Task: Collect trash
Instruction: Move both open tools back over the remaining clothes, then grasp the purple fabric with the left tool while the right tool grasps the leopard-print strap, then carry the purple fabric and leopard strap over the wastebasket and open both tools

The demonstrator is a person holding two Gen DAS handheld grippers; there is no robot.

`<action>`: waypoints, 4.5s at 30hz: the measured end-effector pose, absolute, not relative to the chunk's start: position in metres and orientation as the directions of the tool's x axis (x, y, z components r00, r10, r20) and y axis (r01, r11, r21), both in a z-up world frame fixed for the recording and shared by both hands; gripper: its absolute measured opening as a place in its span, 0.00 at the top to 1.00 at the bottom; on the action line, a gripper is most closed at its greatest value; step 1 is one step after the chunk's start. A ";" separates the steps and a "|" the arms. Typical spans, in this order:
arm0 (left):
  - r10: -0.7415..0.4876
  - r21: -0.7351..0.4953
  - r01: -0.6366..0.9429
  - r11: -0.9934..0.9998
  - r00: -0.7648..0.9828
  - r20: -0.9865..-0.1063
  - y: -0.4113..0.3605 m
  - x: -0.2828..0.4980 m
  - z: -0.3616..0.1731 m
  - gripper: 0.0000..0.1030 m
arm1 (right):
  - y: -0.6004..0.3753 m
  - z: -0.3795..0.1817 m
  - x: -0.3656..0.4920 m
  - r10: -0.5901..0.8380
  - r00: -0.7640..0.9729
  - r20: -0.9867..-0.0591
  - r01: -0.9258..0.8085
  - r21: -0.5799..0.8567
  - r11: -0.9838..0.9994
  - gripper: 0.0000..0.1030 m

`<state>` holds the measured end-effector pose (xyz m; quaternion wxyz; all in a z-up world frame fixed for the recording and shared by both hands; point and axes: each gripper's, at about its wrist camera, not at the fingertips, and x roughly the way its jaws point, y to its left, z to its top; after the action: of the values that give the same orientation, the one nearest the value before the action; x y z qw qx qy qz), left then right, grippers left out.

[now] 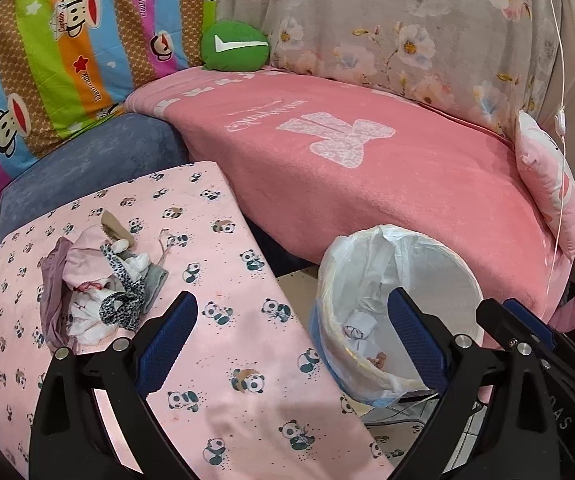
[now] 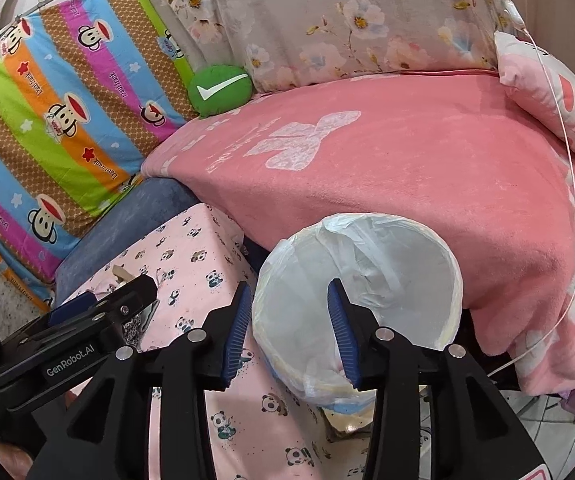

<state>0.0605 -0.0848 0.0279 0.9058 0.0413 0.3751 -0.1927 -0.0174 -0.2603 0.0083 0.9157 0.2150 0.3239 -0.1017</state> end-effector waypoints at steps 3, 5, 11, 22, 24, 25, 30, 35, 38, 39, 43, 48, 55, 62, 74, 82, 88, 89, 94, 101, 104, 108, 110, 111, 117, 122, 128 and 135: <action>-0.298 -0.076 0.346 0.935 0.650 -0.699 -0.066 0.062 0.025 0.11 | -0.247 0.008 -0.015 -0.033 0.766 -0.642 0.307 0.321 0.896 0.56; -0.282 -0.080 0.320 0.944 0.654 -0.702 -0.054 0.063 0.024 0.11 | -0.238 0.007 -0.013 -0.021 0.763 -0.646 0.295 0.318 0.901 0.55; -0.241 -0.090 0.255 0.963 0.659 -0.712 -0.019 0.066 0.019 0.11 | -0.207 0.004 -0.005 0.012 0.750 -0.661 0.250 0.301 0.920 0.54; -0.183 -0.109 0.151 0.983 0.672 -0.718 0.041 0.069 0.011 0.11 | -0.146 0.002 0.011 0.060 0.727 -0.684 0.162 0.256 0.953 0.50; -0.176 -0.117 0.133 0.984 0.674 -0.717 0.052 0.070 0.010 0.11 | -0.135 0.001 0.014 0.069 0.721 -0.690 0.145 0.249 0.958 0.50; -0.172 -0.122 0.122 0.985 0.675 -0.718 0.058 0.070 0.009 0.11 | -0.128 0.000 0.016 0.075 0.717 -0.693 0.136 0.244 0.960 0.50; -0.156 -0.144 0.074 0.987 0.673 -0.723 0.084 0.074 0.004 0.11 | -0.098 -0.002 0.027 0.095 0.703 -0.705 0.091 0.221 0.971 0.50; -0.136 -0.161 0.023 0.987 0.667 -0.732 0.110 0.080 -0.004 0.11 | -0.070 -0.006 0.043 0.118 0.687 -0.717 0.051 0.209 0.976 0.50; -0.122 -0.169 -0.007 0.986 0.662 -0.739 0.124 0.085 -0.009 0.11 | -0.056 -0.010 0.054 0.131 0.674 -0.727 0.035 0.208 0.977 0.50; -0.117 -0.171 -0.018 0.985 0.660 -0.742 0.130 0.086 -0.011 0.11 | -0.052 -0.011 0.057 0.134 0.671 -0.729 0.031 0.208 0.978 0.50; -0.096 -0.180 -0.064 0.982 0.648 -0.755 0.151 0.095 -0.020 0.11 | -0.034 -0.017 0.074 0.152 0.656 -0.739 0.011 0.210 0.978 0.49; -0.085 -0.193 -0.106 0.976 0.625 -0.776 0.172 0.108 -0.033 0.11 | -0.018 -0.025 0.095 0.172 0.635 -0.753 -0.003 0.221 0.975 0.45; -0.093 -0.208 -0.129 0.970 0.592 -0.801 0.184 0.130 -0.051 0.11 | 0.002 -0.041 0.128 0.188 0.613 -0.767 -0.013 0.229 0.973 0.40; -0.100 -0.204 -0.124 0.971 0.563 -0.821 0.182 0.149 -0.069 0.11 | 0.014 -0.060 0.159 0.166 0.582 -0.796 0.000 0.204 0.979 0.40; -0.147 -0.224 -0.092 0.970 0.512 -0.846 0.171 0.160 -0.088 0.54 | 0.011 -0.086 0.176 0.163 0.535 -0.829 0.005 0.196 0.981 0.69; -0.132 -0.219 -0.105 0.970 0.526 -0.840 0.170 0.153 -0.078 0.88 | 0.005 -0.084 0.164 0.184 0.546 -0.817 -0.004 0.217 0.976 0.94; -0.101 -0.205 -0.115 0.972 0.581 -0.807 0.166 0.140 -0.054 0.92 | -0.004 -0.064 0.148 0.199 0.587 -0.785 -0.009 0.240 0.971 0.95; -0.101 -0.202 -0.108 0.973 0.592 -0.799 0.163 0.137 -0.048 0.92 | -0.005 -0.059 0.145 0.197 0.594 -0.780 -0.011 0.238 0.971 0.95; -0.113 -0.202 -0.069 0.977 0.637 -0.763 0.146 0.126 -0.020 0.92 | -0.014 -0.036 0.132 0.192 0.626 -0.755 -0.013 0.236 0.972 0.95; -0.161 -0.195 0.031 0.980 0.694 -0.701 0.109 0.108 0.018 0.92 | -0.038 0.000 0.104 0.186 0.685 -0.705 -0.004 0.251 0.968 0.95; -0.178 -0.183 0.069 0.981 0.703 -0.688 0.092 0.103 0.025 0.92 | -0.051 0.011 0.094 0.177 0.709 -0.683 0.006 0.256 0.967 0.95; -0.205 -0.169 0.122 0.978 0.707 -0.677 0.068 0.096 0.032 0.92 | -0.070 0.022 0.082 0.159 0.733 -0.662 0.029 0.263 0.964 0.95; -0.219 -0.159 0.151 0.976 0.707 -0.672 0.053 0.093 0.035 0.92 | -0.082 0.026 0.076 0.148 0.743 -0.653 0.045 0.269 0.962 0.95; -0.226 -0.156 0.163 0.974 0.707 -0.671 0.047 0.092 0.037 0.92 | -0.092 0.029 0.071 0.139 0.750 -0.646 0.061 0.277 0.959 0.95; -0.277 -0.135 0.254 0.958 0.694 -0.665 0.002 0.084 0.042 0.92 | -0.141 0.033 0.051 0.081 0.773 -0.629 0.149 0.304 0.941 0.95; -0.325 -0.119 0.336 0.934 0.664 -0.673 -0.040 0.079 0.041 0.92 | -0.189 0.028 0.033 0.022 0.778 -0.628 0.238 0.328 0.914 0.95; -0.378 -0.112 0.424 0.899 0.620 -0.688 -0.086 0.072 0.036 0.92 | -0.241 0.015 0.009 -0.040 0.768 -0.640 0.336 0.349 0.875 0.95; -0.417 -0.094 0.501 0.860 0.584 -0.697 -0.130 0.062 0.033 0.91 | -0.290 -0.002 -0.012 -0.093 0.746 -0.660 0.423 0.361 0.831 0.95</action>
<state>0.0621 -0.1301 0.0329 0.8882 0.0564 0.3757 -0.2584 -0.0123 -0.2895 -0.0017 0.8995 0.2525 0.3265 -0.1433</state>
